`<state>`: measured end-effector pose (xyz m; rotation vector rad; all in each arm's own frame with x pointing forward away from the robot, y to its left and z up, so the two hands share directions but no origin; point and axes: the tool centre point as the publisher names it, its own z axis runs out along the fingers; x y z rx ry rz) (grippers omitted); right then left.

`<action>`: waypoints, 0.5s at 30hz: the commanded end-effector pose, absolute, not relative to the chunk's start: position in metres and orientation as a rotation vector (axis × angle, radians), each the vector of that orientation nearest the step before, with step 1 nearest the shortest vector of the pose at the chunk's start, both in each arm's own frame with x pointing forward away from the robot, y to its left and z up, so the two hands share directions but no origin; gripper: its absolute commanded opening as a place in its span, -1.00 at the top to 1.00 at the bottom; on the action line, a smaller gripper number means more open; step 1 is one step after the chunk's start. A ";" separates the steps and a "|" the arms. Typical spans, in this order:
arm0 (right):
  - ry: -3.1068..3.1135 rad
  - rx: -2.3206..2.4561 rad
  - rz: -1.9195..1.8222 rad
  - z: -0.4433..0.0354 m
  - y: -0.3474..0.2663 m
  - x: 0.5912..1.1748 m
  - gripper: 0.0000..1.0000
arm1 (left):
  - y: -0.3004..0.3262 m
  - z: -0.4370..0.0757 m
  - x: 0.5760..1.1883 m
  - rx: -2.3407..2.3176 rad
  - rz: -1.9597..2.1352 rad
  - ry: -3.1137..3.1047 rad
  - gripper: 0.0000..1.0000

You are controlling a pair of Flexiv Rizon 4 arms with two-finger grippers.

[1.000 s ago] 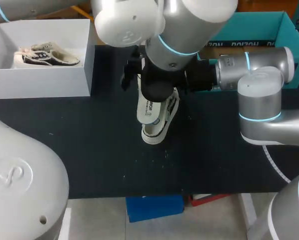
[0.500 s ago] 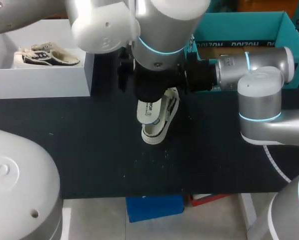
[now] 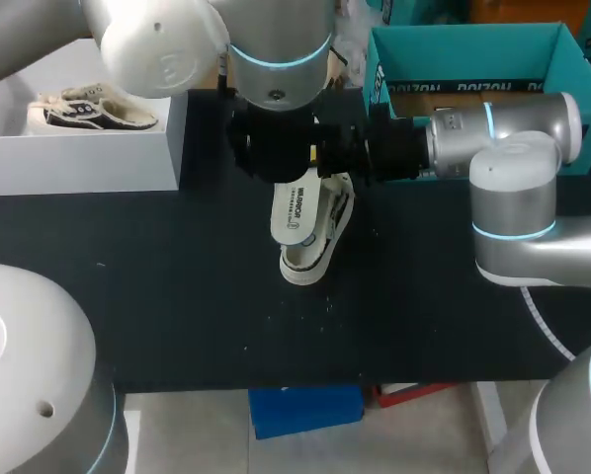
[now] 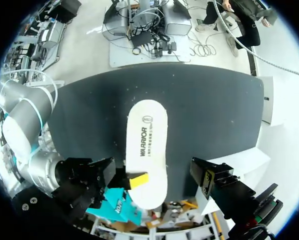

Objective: Take the shoe out of the shoebox, open the shoe tongue, remove and reinsert the insole, then place the shoe into the shoebox

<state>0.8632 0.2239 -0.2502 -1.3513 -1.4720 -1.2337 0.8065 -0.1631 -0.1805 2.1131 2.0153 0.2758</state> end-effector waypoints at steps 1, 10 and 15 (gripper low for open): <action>-1.471 -1.353 -1.235 -0.251 0.225 0.863 1.00 | -0.158 -0.181 0.811 2.068 0.105 1.945 -1.00; -1.471 -1.353 -1.235 -0.251 0.225 0.863 1.00 | -0.167 -0.177 0.829 2.075 0.029 1.909 -1.00; -1.471 -1.353 -1.235 -0.251 0.225 0.863 1.00 | -0.170 -0.174 0.848 2.079 0.028 1.903 -1.00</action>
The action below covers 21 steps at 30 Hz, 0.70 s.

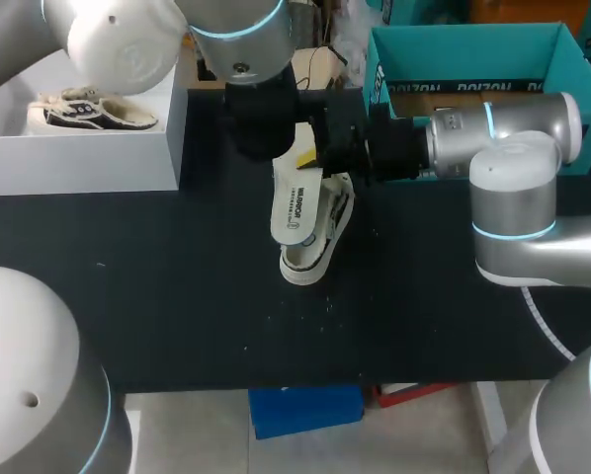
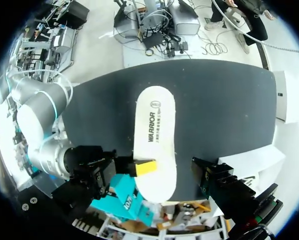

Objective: Take the shoe out of the shoebox, open the shoe tongue, remove and reinsert the insole, then place the shoe into the shoebox

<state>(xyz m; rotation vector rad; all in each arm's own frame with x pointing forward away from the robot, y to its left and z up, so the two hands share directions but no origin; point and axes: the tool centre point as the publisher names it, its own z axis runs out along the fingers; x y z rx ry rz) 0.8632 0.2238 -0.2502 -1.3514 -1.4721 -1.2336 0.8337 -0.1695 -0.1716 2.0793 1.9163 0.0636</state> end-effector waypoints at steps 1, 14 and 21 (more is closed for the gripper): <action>-1.471 -1.353 -1.235 -0.251 0.225 0.863 1.00 | -0.170 -0.174 0.853 2.077 0.026 1.905 -1.00; -1.471 -1.353 -1.235 -0.251 0.225 0.863 1.00 | -0.171 -0.175 0.925 2.058 0.017 1.928 -1.00; -1.471 -1.353 -1.235 -0.251 0.225 0.863 1.00 | -0.178 -0.181 0.957 2.054 -0.002 1.939 -1.00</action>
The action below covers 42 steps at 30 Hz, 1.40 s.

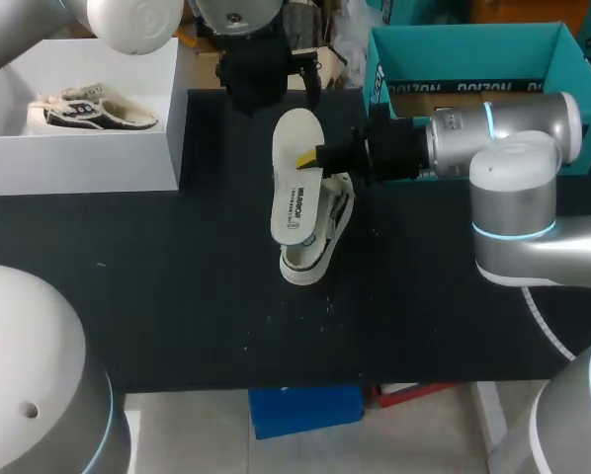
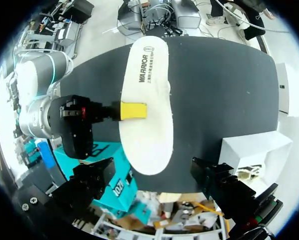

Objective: Take the shoe out of the shoebox, open the shoe tongue, remove and reinsert the insole, then place the shoe into the shoebox

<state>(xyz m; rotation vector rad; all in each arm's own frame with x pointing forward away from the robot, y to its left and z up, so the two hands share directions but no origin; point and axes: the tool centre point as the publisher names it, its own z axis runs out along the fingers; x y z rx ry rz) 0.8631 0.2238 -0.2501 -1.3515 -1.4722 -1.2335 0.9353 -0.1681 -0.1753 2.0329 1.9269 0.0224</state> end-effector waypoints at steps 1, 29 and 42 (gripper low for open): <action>-1.471 -1.353 -1.235 -0.251 0.225 0.863 1.00 | -0.180 -0.181 0.961 2.054 -0.005 1.938 -1.00; -1.471 -1.353 -1.235 -0.251 0.225 0.863 1.00 | -0.203 -0.187 0.957 2.061 -0.027 1.947 -1.00; -1.471 -1.353 -1.235 -0.251 0.225 0.863 1.00 | -0.191 -0.192 0.870 2.037 0.005 2.021 -1.00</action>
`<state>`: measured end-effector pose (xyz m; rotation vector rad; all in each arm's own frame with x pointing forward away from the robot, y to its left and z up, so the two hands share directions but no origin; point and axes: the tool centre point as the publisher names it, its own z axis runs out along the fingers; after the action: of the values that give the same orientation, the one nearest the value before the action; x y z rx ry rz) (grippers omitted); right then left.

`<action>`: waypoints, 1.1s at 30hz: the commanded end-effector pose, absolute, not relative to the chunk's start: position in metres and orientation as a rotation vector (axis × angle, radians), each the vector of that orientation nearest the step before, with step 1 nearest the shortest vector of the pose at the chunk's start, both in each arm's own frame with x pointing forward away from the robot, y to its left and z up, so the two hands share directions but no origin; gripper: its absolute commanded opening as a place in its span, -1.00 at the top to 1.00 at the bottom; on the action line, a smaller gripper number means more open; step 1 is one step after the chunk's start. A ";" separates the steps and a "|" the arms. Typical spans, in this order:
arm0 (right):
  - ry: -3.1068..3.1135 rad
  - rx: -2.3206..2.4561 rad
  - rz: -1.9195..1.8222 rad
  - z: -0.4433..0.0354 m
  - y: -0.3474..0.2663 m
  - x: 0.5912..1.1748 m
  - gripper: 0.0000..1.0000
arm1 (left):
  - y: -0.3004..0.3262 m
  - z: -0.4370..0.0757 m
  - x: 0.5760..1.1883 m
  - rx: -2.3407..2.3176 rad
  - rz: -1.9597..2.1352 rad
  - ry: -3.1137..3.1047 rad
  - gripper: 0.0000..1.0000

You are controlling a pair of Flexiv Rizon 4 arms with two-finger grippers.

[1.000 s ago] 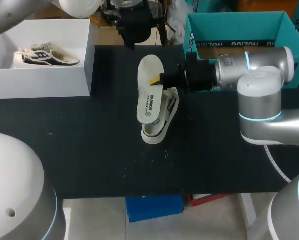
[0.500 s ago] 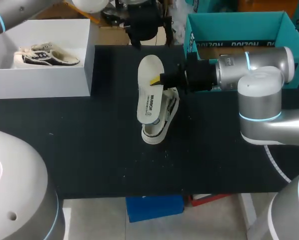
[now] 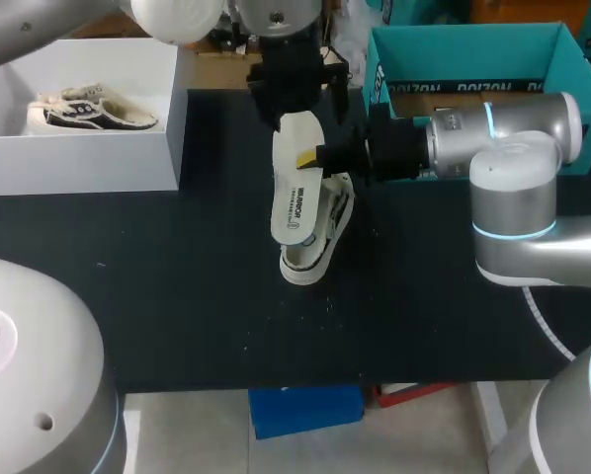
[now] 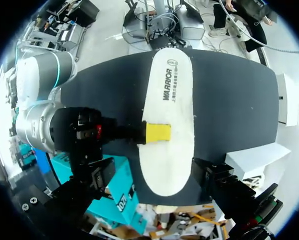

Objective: Take the shoe out of the shoebox, open the shoe tongue, remove and reinsert the insole, then place the shoe into the shoebox

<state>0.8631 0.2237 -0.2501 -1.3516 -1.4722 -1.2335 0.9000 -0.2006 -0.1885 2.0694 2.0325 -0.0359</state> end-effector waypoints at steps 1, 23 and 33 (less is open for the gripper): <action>-1.471 -1.353 -1.235 -0.251 0.225 0.863 1.00 | -0.189 -0.192 0.861 2.036 0.005 2.023 -1.00; -1.471 -1.353 -1.235 -0.251 0.225 0.863 1.00 | -0.155 -0.201 0.773 1.930 -0.150 1.961 -1.00; -1.471 -1.353 -1.235 -0.251 0.225 0.863 1.00 | -0.127 -0.190 0.763 1.572 -0.764 1.430 -1.00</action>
<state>0.8631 0.2237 -0.2500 -1.3516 -1.4722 -1.2335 0.7711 -0.1532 -0.1830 1.9320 1.9368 -0.2064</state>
